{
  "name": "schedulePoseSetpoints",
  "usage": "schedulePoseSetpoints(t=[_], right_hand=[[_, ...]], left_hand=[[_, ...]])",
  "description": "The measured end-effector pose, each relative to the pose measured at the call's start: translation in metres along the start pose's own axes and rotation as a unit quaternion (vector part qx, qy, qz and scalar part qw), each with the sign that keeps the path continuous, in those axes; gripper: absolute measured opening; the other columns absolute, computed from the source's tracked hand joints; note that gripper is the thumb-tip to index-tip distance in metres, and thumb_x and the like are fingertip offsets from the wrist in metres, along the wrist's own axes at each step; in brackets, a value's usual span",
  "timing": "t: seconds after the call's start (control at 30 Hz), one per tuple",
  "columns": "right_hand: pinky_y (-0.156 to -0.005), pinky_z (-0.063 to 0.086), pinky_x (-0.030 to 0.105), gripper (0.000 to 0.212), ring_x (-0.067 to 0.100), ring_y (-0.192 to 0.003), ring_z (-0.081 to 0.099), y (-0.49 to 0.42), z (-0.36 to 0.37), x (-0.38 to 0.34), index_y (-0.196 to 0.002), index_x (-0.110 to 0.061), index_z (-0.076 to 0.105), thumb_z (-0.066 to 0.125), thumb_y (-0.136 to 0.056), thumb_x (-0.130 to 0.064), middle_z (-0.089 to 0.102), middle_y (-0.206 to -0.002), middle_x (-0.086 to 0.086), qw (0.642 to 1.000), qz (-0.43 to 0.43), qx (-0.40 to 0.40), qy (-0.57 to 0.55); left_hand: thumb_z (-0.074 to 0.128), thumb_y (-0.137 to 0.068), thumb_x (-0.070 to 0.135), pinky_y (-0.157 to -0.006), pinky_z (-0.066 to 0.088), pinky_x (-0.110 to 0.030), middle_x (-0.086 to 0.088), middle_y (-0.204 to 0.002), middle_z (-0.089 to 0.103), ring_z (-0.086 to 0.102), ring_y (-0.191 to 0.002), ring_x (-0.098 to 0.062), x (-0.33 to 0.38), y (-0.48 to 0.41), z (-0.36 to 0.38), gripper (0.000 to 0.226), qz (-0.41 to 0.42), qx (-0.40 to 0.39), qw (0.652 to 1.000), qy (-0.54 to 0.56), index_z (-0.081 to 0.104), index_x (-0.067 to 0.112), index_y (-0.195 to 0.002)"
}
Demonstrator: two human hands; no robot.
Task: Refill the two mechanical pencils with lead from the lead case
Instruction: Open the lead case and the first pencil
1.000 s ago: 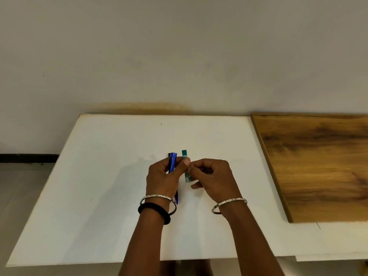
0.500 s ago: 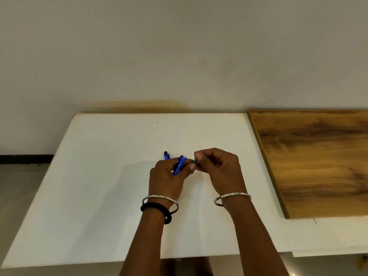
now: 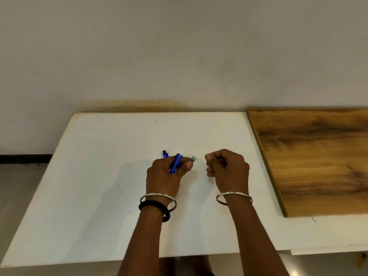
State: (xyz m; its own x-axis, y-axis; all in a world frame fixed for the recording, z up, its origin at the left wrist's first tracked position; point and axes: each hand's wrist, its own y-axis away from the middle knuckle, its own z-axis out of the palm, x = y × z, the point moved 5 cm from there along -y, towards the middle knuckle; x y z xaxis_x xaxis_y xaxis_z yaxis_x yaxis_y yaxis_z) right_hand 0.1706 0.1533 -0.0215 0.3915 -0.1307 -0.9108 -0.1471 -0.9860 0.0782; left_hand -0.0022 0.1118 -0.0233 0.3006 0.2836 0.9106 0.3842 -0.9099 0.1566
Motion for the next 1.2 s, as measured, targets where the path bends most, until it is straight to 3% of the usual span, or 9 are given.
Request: schedulePoseSetpoints(t=[0.1, 0.2, 0.53, 0.67, 0.73, 0.8, 0.93, 1.03, 1.2], right_hand=[[-0.072, 0.059, 0.038, 0.004, 0.023, -0.067, 0.07, 0.003, 0.011, 0.008, -0.08, -0.012, 0.074, 0.071, -0.082, -0.014, 0.073, -0.071, 0.006, 0.991, 0.016, -0.06, 0.122], [-0.081, 0.055, 0.037, 0.009, 0.025, -0.085, 0.068, 0.008, 0.02, 0.005, -0.091, -0.014, 0.074, 0.071, -0.082, -0.013, 0.074, -0.089, 0.005, 0.973, -0.023, -0.085, 0.216], [-0.07, 0.038, 0.024, 0.012, 0.021, -0.092, 0.062, 0.008, 0.02, 0.006, -0.091, -0.016, 0.068, 0.073, -0.081, -0.022, 0.071, -0.092, 0.002, 0.955, 0.0, -0.047, 0.293], [-0.07, 0.055, 0.029, 0.004, 0.017, -0.069, 0.069, 0.007, 0.011, -0.004, -0.079, -0.015, 0.072, 0.073, -0.081, -0.018, 0.072, -0.074, 0.001, 0.991, -0.015, 0.004, 0.134], [-0.07, 0.061, 0.032, 0.005, 0.017, -0.061, 0.071, 0.004, 0.012, -0.005, -0.08, -0.013, 0.074, 0.071, -0.084, -0.016, 0.073, -0.07, 0.004, 0.999, 0.02, -0.027, -0.022], [-0.073, 0.062, 0.034, 0.009, 0.021, -0.066, 0.073, 0.003, 0.016, -0.004, -0.088, -0.008, 0.075, 0.07, -0.085, -0.016, 0.074, -0.077, 0.012, 0.986, 0.062, -0.078, -0.137], [-0.078, 0.06, 0.033, 0.013, 0.026, -0.077, 0.074, 0.006, 0.021, -0.003, -0.097, -0.007, 0.075, 0.066, -0.088, -0.009, 0.075, -0.086, 0.017, 0.972, 0.068, -0.148, -0.168], [-0.073, 0.06, 0.027, 0.013, 0.025, -0.074, 0.073, 0.007, 0.02, -0.002, -0.095, -0.006, 0.075, 0.066, -0.087, -0.002, 0.075, -0.085, 0.019, 0.964, 0.077, -0.16, -0.198], [-0.066, 0.058, 0.022, 0.012, 0.024, -0.072, 0.073, 0.011, 0.021, 0.003, -0.09, -0.005, 0.075, 0.065, -0.086, 0.001, 0.076, -0.08, 0.016, 0.934, 0.149, -0.17, -0.277]], left_hand=[[0.074, -0.076, 0.04, -0.063, 0.042, -0.01, 0.0, -0.082, 0.074, 0.065, -0.077, -0.015, -0.001, -0.001, 0.0, 0.018, -0.006, 0.0, 1.0, 0.008, 0.076, 0.025, -0.086], [0.074, -0.078, 0.034, -0.065, 0.04, -0.008, 0.001, -0.086, 0.072, 0.063, -0.08, -0.014, -0.002, -0.002, 0.002, 0.021, -0.01, -0.005, 1.0, 0.008, 0.076, 0.022, -0.095], [0.071, -0.083, 0.028, -0.059, 0.039, 0.0, 0.013, -0.085, 0.065, 0.058, -0.073, 0.002, -0.005, -0.003, 0.0, 0.022, -0.004, -0.016, 1.0, 0.002, 0.073, 0.027, -0.105], [0.07, -0.083, 0.028, -0.06, 0.039, 0.006, 0.016, -0.083, 0.065, 0.057, -0.074, 0.006, -0.005, -0.002, -0.003, 0.02, 0.013, -0.012, 1.0, -0.024, 0.074, 0.031, -0.103], [0.07, -0.083, 0.029, -0.059, 0.04, 0.003, 0.014, -0.082, 0.066, 0.057, -0.072, 0.004, -0.005, -0.002, -0.004, 0.02, 0.018, -0.013, 0.999, -0.039, 0.074, 0.032, -0.103], [0.071, -0.083, 0.029, -0.061, 0.04, -0.003, 0.012, -0.082, 0.067, 0.059, -0.072, -0.001, -0.005, -0.003, -0.004, 0.02, 0.017, -0.015, 0.999, -0.043, 0.074, 0.032, -0.102], [0.073, -0.08, 0.032, -0.067, 0.043, -0.012, 0.008, -0.085, 0.071, 0.062, -0.078, -0.009, -0.004, -0.003, -0.004, 0.021, 0.016, -0.01, 0.998, -0.054, 0.075, 0.03, -0.101], [0.076, -0.077, 0.033, -0.076, 0.05, -0.02, 0.008, -0.085, 0.074, 0.066, -0.083, -0.009, 0.0, -0.001, -0.006, 0.021, 0.027, 0.004, 0.999, -0.047, 0.075, 0.031, -0.098], [0.079, -0.07, 0.038, -0.069, 0.046, -0.01, 0.014, -0.081, 0.071, 0.065, -0.079, 0.001, 0.009, 0.0, -0.013, 0.024, 0.063, 0.048, 0.997, -0.017, 0.073, 0.029, -0.092]])
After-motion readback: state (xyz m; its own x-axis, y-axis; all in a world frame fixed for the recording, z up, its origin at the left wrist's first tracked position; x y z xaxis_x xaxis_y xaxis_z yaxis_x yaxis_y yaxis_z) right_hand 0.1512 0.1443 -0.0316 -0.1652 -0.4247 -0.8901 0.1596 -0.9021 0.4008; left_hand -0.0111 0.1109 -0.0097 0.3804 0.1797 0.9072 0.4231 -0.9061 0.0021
